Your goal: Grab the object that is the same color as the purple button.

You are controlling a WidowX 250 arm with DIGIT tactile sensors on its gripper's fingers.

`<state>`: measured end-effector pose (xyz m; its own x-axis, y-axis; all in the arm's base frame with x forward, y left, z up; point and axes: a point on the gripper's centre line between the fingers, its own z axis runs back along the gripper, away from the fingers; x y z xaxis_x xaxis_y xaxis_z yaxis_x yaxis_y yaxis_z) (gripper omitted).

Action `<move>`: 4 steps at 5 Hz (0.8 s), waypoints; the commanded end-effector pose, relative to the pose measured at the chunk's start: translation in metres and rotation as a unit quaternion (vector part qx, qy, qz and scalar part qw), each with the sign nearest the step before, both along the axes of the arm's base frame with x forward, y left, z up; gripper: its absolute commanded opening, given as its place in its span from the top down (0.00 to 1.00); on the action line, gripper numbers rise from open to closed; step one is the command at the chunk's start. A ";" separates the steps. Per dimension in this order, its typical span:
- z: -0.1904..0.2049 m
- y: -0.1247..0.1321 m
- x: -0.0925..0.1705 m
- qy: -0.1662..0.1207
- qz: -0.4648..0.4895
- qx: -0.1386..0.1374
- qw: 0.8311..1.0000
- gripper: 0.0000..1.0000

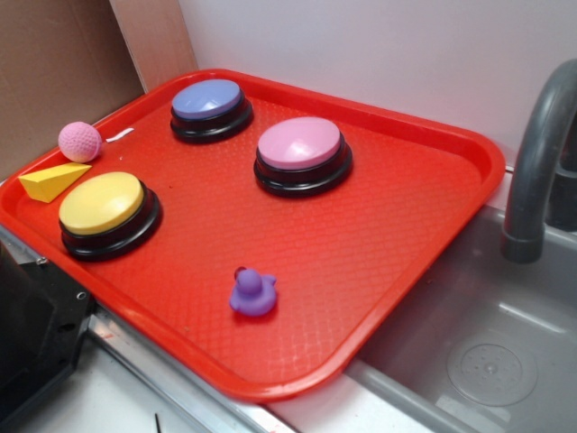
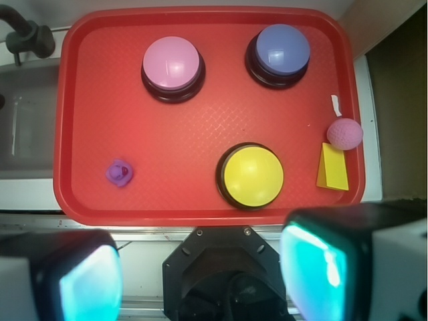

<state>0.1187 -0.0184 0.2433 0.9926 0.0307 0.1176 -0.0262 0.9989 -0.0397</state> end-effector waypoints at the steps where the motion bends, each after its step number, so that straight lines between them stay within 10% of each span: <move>1: 0.000 0.000 0.000 0.000 0.000 0.000 1.000 0.00; 2: -0.050 -0.050 0.022 0.049 0.111 -0.012 0.992 0.00; 4: -0.095 -0.133 0.055 0.024 0.149 -0.028 0.988 0.00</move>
